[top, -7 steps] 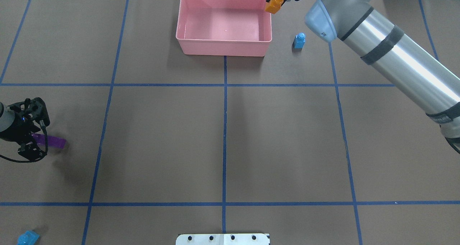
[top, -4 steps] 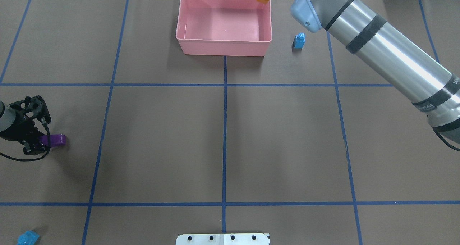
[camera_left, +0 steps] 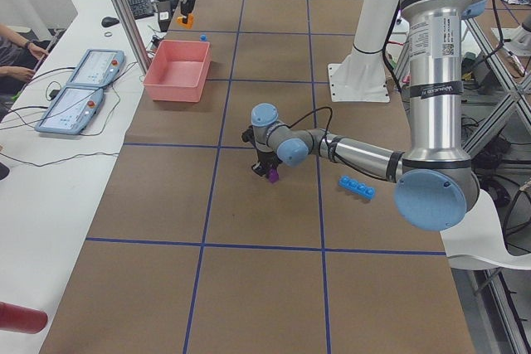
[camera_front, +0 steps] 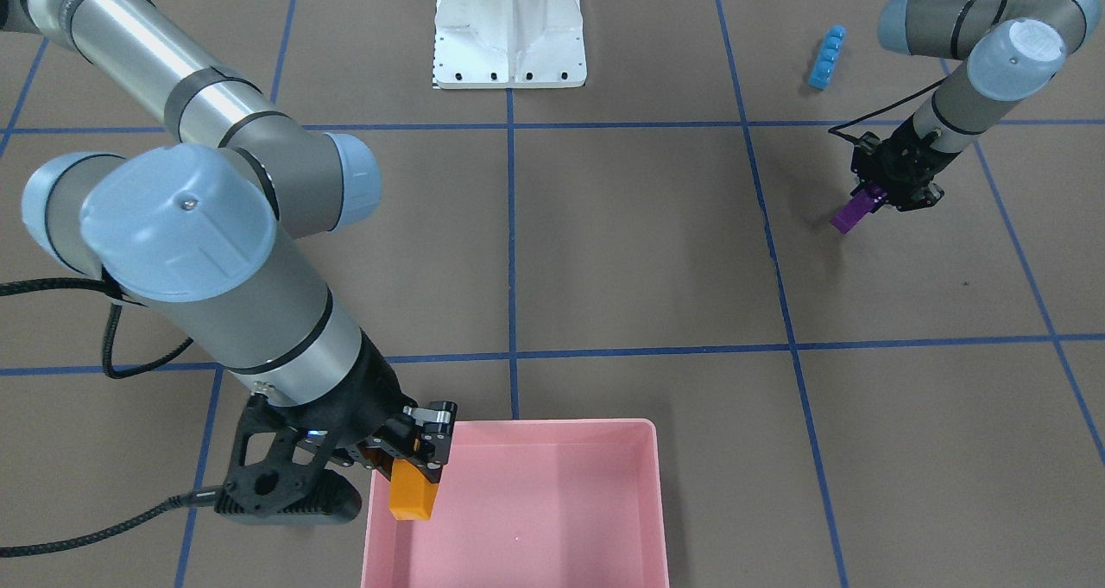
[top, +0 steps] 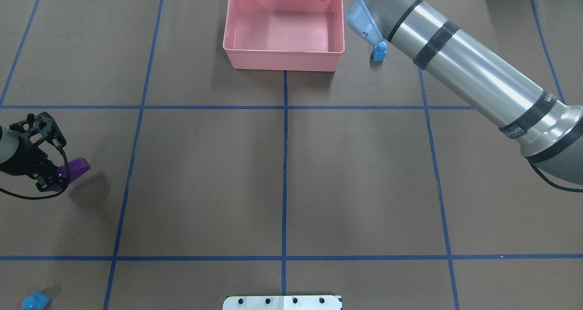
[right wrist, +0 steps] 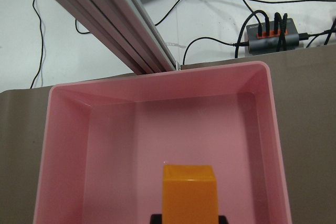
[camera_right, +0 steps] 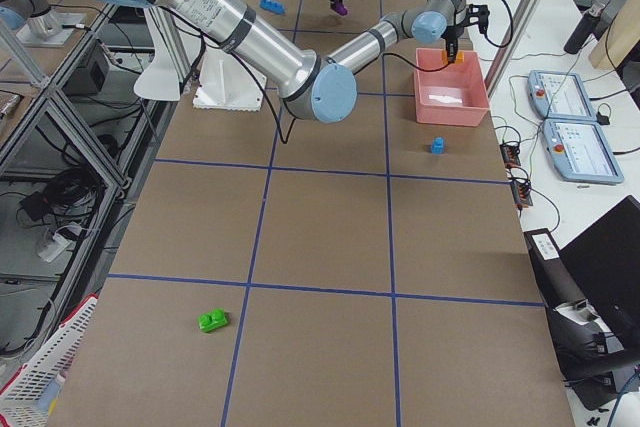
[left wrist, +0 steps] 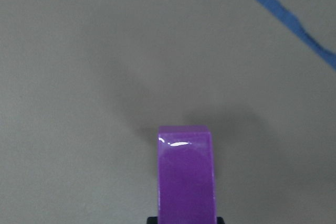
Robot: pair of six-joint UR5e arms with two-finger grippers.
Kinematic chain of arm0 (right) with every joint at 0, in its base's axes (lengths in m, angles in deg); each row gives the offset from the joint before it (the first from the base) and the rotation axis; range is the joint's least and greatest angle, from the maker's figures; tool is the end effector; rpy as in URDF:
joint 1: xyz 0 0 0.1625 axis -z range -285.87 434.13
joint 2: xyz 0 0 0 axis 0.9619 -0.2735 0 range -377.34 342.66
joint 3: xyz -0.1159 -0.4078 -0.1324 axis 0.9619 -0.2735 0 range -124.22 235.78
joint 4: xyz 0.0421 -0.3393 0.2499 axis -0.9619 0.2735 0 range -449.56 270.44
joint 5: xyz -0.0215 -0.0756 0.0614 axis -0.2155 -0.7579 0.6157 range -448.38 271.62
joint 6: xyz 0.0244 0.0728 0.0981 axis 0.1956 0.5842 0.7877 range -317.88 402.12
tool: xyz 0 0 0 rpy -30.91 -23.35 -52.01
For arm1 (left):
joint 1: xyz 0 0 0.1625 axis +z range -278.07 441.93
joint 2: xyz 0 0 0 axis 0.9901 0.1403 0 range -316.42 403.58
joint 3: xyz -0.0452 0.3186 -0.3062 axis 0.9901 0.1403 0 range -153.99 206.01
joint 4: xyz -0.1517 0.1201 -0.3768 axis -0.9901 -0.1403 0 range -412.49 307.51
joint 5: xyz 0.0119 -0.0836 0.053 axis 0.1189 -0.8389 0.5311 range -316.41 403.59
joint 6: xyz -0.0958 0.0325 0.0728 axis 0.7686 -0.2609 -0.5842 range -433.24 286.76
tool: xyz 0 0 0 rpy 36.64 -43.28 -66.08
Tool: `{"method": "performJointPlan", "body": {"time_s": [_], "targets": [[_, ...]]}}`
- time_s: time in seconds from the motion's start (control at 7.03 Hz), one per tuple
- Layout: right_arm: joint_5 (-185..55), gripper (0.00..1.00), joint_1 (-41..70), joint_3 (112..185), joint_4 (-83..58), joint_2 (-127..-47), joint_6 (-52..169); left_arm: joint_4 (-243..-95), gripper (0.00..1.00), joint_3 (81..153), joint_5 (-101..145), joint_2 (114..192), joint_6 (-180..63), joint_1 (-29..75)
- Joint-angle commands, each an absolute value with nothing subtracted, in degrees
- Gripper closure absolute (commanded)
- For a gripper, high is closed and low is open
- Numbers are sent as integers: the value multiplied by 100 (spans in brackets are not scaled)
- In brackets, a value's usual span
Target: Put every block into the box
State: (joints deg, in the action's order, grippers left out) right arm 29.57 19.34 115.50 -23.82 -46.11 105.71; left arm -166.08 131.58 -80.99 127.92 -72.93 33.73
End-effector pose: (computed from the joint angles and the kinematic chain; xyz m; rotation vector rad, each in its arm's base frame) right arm -0.4469 -0.7633 0.1504 0.2731 -1.0085 0.2148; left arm 0.2813 -0.4086 0.5660 0.3287 0.7746 0.8587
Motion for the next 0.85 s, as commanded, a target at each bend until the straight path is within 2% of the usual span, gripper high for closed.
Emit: {"method": "performJointPlan", "body": {"time_s": [0.0, 0.14, 0.28, 0.43, 0.57, 0.71], "targets": [[2195, 100, 2384, 10889, -2952, -4432, 10567, -16578, 100, 13402, -8480, 12813, -7236, 3333], [2175, 90, 2438, 10852, -2971, -4441, 10558, -16578, 100, 13420, -8500, 12856, -7227, 3315], [2114, 75, 2447, 10678, -3127, -4424, 10558, -16578, 100, 13464, -8569, 12874, -7192, 3159], [2114, 17, 2438, 10580, -3260, -4432, 10558, -16578, 100, 13630, -8648, 13022, -6774, 3009], [2096, 1, 2421, 10571, -3252, -4406, 10541, -16578, 100, 13666, -8849, 13372, -6039, 2851], [2113, 1, 2368, 10588, -3252, -4397, 10532, -16578, 100, 13666, -9008, 13706, -5492, 2658]]}}
